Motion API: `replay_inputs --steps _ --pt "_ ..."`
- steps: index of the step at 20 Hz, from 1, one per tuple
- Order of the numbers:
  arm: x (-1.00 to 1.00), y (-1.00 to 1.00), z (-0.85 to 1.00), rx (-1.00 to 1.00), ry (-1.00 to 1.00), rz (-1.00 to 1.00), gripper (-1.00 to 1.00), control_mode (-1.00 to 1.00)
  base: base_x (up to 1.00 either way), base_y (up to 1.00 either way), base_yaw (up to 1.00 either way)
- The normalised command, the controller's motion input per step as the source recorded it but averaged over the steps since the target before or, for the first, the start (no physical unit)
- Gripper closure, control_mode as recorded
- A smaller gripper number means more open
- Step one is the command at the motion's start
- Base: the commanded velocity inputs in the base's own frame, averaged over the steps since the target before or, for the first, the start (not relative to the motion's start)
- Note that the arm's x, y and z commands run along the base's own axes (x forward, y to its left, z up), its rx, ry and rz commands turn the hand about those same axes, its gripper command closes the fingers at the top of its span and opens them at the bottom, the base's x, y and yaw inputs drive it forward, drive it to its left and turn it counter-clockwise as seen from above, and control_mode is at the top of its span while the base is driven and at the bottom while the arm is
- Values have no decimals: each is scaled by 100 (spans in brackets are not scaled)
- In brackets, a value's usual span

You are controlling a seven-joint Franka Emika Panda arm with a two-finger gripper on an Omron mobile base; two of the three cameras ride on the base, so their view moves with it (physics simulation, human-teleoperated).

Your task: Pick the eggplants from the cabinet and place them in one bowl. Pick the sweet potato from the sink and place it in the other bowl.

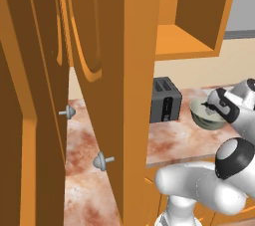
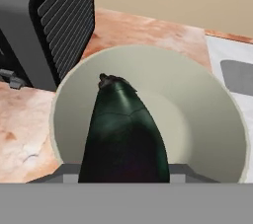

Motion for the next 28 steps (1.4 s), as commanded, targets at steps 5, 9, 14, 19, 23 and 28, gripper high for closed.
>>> replay_inputs --steps 5,9,14,19,23,28 --pt "21 0 -20 -2 0 0 100 -100 0 0 0" --pt "18 0 -17 -1 0 0 100 -100 0 0 0" --pt "7 0 -7 0 0 0 100 -100 0 0 0" --pt "4 -4 -21 0 0 0 100 -100 0 0 0" --pt "6 -5 -21 0 -1 0 100 -100 0 0 0" --pt "6 -2 -14 0 0 0 100 -100 0 0 0"
